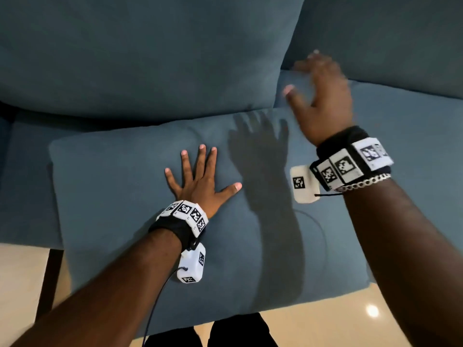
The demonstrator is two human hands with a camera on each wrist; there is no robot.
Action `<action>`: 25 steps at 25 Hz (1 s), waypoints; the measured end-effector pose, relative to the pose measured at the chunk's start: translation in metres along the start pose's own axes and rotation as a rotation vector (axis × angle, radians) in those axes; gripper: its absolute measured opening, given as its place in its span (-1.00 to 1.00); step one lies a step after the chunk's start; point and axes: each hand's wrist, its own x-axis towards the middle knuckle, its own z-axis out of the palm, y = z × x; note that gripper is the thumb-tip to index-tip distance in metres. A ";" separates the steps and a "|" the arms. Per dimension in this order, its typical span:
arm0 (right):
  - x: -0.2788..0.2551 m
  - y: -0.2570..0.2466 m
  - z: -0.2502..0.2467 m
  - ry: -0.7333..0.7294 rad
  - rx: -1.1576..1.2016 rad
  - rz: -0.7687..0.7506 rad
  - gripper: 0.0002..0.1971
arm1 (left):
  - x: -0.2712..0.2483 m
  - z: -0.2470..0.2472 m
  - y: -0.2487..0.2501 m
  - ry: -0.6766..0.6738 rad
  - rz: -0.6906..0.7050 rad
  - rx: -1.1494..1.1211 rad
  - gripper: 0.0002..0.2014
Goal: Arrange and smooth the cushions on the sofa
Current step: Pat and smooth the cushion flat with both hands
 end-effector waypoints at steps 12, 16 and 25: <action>0.012 0.065 -0.023 0.360 -0.028 0.177 -0.48 | 0.029 0.000 0.004 -0.239 -0.075 0.024 0.11; -0.076 0.089 0.041 -0.791 -0.394 0.239 -0.18 | 0.025 -0.001 0.012 -0.281 -0.092 0.057 0.11; -0.090 0.047 -0.046 0.244 -0.089 0.201 -0.37 | 0.037 0.004 0.013 -0.280 -0.108 0.097 0.10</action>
